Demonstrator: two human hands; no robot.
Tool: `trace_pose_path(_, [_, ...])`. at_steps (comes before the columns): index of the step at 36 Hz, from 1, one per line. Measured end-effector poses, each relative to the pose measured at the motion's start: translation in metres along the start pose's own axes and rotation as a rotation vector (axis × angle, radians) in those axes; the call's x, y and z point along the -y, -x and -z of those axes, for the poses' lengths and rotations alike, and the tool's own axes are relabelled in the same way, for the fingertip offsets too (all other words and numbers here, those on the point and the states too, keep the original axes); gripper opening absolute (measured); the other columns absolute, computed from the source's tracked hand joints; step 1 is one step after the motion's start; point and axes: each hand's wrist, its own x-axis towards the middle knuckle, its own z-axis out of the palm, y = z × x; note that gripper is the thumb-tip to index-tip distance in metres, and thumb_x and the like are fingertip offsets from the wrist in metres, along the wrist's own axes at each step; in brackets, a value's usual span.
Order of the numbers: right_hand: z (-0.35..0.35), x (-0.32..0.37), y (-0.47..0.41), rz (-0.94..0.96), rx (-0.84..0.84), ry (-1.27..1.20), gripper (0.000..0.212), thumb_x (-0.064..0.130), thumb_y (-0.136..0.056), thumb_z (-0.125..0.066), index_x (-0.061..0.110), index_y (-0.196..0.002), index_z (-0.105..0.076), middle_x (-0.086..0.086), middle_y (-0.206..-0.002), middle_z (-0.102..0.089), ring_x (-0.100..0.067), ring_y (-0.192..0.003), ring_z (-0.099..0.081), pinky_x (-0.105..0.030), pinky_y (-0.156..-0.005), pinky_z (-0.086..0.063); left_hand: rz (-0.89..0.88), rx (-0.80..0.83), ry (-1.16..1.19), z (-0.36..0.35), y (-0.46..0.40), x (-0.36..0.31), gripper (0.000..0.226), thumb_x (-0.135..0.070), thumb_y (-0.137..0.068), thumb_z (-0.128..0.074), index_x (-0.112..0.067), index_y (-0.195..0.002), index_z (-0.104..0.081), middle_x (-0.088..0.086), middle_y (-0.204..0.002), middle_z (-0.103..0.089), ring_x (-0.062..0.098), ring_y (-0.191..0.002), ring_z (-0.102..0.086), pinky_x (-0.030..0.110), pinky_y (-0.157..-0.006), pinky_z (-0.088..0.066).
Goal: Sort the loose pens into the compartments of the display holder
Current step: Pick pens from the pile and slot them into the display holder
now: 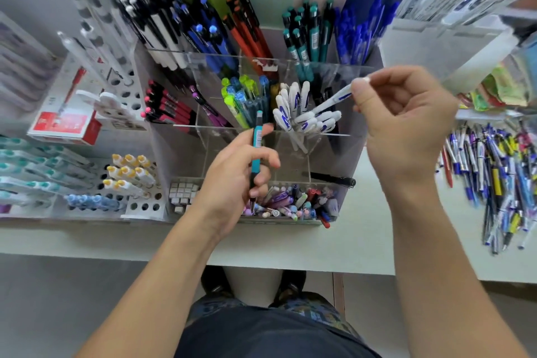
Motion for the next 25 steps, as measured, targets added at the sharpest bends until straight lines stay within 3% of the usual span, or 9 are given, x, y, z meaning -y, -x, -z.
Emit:
trace_pose_path(3, [-0.010, -0.011, 0.007, 0.034, 0.112, 0.202, 0.007, 0.015, -0.088, -0.077, 0.021, -0.089, -0.075, 0.009, -0.081, -0.073, -0.006, -0.073, -0.069, -0.023, -0.071, -0.056, -0.005, 0.014, -0.046, -0.005, -0.001, 0.001, 0.061, -0.016, -0.058, -0.061, -0.028, -0.117, -0.065, 0.006, -0.085, -0.057, 0.011, -0.054, -0.033, 0.022, -0.046, -0.025])
trace_pose_path(7, [-0.021, -0.020, 0.020, 0.087, 0.182, 0.418, 0.011, 0.018, -0.094, -0.068, 0.017, -0.098, -0.079, 0.002, -0.095, -0.070, -0.011, -0.081, -0.063, -0.034, -0.078, -0.055, -0.015, -0.003, -0.103, -0.008, -0.006, 0.006, 0.069, -0.017, -0.065, -0.057, -0.030, -0.132, -0.058, 0.003, -0.090, -0.064, 0.012, -0.054, -0.036, 0.021, -0.045, -0.029])
trace_pose_path(12, [-0.031, -0.018, 0.036, -0.076, 0.160, 0.300, 0.035, 0.030, -0.093, -0.074, 0.016, -0.125, -0.070, -0.001, -0.107, -0.071, -0.007, -0.088, -0.070, -0.027, -0.080, -0.060, -0.047, -0.018, -0.128, -0.005, -0.008, 0.009, 0.062, -0.013, -0.084, -0.046, -0.027, -0.145, -0.049, 0.001, -0.086, -0.064, 0.010, -0.056, -0.037, 0.021, -0.045, -0.031])
trace_pose_path(15, [-0.034, -0.013, 0.036, -0.174, 0.187, 0.097, 0.040, 0.019, -0.089, -0.080, 0.010, -0.127, -0.069, 0.002, -0.106, -0.073, -0.004, -0.093, -0.072, -0.018, -0.083, -0.058, -0.050, -0.001, -0.108, -0.005, -0.009, 0.008, 0.064, -0.013, -0.079, -0.044, -0.029, -0.141, -0.054, 0.000, -0.088, -0.062, 0.009, -0.056, -0.037, 0.020, -0.045, -0.030])
trace_pose_path(17, [-0.036, -0.010, 0.034, -0.150, 0.245, 0.055, 0.045, 0.010, -0.086, -0.081, 0.006, -0.129, -0.068, -0.001, -0.112, -0.073, -0.008, -0.101, -0.071, -0.021, -0.089, -0.057, -0.048, 0.019, -0.077, -0.005, -0.010, 0.006, 0.062, -0.012, -0.080, -0.043, -0.028, -0.139, -0.056, 0.000, -0.088, -0.061, 0.009, -0.056, -0.037, 0.021, -0.046, -0.029])
trace_pose_path(23, [-0.034, -0.019, 0.027, 0.107, 0.329, 0.355, 0.042, -0.003, -0.089, -0.071, 0.007, -0.130, -0.068, -0.004, -0.113, -0.071, -0.012, -0.101, -0.069, -0.033, -0.091, -0.059, -0.056, -0.028, -0.063, -0.003, -0.007, 0.002, 0.043, -0.002, -0.102, -0.030, -0.016, -0.131, -0.059, 0.002, -0.091, -0.062, 0.010, -0.059, -0.037, 0.021, -0.047, -0.028])
trace_pose_path(25, [-0.031, -0.015, 0.027, 0.109, 0.320, 0.338, 0.043, -0.002, -0.089, -0.071, 0.009, -0.130, -0.068, -0.001, -0.112, -0.067, -0.008, -0.094, -0.067, -0.025, -0.086, -0.059, -0.093, -0.063, -0.095, -0.002, -0.003, 0.001, 0.037, -0.001, -0.104, -0.035, -0.017, -0.123, -0.063, -0.001, -0.090, -0.064, 0.010, -0.059, -0.038, 0.020, -0.046, -0.030])
